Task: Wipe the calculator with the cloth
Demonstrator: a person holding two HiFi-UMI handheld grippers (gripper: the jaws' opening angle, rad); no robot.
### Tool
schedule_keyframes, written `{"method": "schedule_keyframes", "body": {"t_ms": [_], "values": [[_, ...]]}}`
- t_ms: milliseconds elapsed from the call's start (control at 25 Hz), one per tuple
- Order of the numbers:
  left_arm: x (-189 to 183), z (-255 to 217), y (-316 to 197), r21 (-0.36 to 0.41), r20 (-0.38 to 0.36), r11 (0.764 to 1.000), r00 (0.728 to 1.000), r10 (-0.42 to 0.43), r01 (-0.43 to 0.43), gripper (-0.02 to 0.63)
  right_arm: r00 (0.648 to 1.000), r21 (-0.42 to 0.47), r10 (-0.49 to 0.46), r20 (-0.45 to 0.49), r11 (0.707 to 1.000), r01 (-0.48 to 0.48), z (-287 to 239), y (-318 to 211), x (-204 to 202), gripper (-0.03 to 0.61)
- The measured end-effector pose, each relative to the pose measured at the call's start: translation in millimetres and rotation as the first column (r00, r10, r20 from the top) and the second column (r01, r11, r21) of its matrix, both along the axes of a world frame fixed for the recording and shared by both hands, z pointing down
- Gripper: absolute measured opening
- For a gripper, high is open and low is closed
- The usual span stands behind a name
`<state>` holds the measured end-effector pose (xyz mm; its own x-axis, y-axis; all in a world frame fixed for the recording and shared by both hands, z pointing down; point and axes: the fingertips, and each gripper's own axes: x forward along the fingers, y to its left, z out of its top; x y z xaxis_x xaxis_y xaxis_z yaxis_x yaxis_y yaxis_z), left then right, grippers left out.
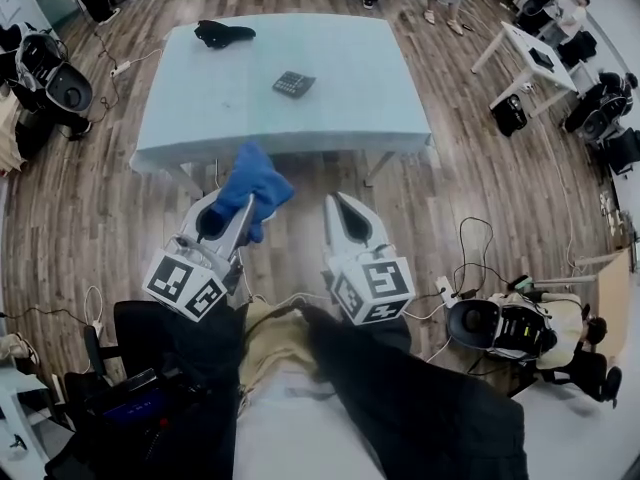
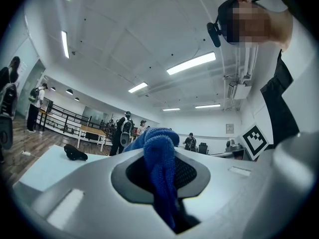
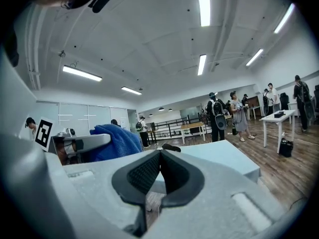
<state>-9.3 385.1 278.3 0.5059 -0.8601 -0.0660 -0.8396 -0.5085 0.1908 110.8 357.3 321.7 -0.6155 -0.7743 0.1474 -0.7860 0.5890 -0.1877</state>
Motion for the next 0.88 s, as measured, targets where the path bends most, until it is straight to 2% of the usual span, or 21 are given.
{"method": "schedule_keyframes", "body": {"t_ms": [320,640,880], "values": [[3,10,-6,-0.019,-0.001,0.999,0.999,-0.039,0.039,0.061,1.000,-0.008,-0.018,0.002,1.000,0.018,13,3,19,-0.005],[13,14,-22,-0.015,-0.001,1.000,1.000,-0.028,0.028,0.061,0.999,-0.003,-0.036,-0.009,0.999,0.036,22,-3,25,-0.003],[16,17,-58,-0.016,-0.008,1.000,1.000,0.005,-0.005,0.061,1.000,-0.018,-0.001,-0.016,1.000,0.000,30,-30,29,-0.003]]}}
